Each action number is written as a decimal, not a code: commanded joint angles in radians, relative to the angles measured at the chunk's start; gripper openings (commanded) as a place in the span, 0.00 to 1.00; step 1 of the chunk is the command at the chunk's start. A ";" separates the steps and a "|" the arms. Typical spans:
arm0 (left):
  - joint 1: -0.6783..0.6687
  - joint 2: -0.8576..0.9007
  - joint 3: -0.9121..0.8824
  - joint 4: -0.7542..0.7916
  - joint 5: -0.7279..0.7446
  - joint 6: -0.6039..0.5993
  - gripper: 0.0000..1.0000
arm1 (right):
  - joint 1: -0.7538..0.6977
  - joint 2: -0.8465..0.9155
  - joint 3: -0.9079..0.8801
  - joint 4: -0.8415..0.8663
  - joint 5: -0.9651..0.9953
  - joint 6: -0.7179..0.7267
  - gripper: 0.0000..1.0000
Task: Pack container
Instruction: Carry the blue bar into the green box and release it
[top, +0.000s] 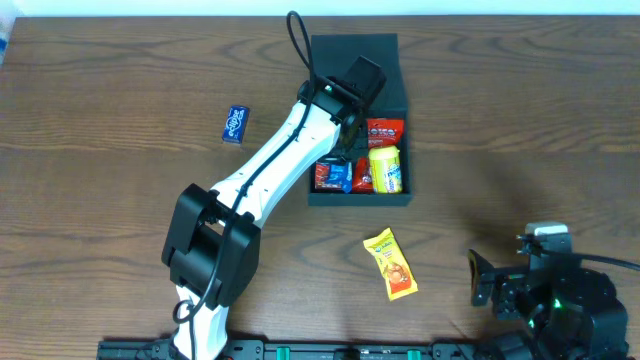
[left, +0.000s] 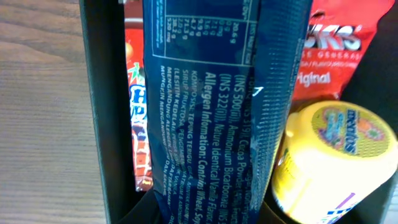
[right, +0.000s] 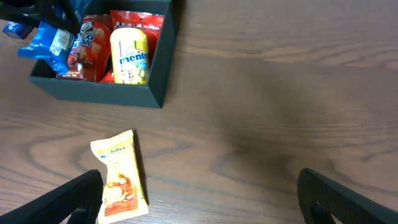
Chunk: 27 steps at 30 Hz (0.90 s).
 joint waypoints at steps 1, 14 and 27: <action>0.005 0.016 0.025 0.020 0.003 -0.027 0.24 | -0.007 -0.002 -0.001 -0.001 -0.003 0.010 0.99; -0.005 0.119 0.025 0.050 0.048 -0.029 0.20 | -0.007 -0.002 -0.001 -0.001 -0.003 0.010 0.99; -0.023 0.122 0.025 0.088 0.073 -0.067 0.20 | -0.007 -0.002 -0.001 -0.001 -0.003 0.010 0.99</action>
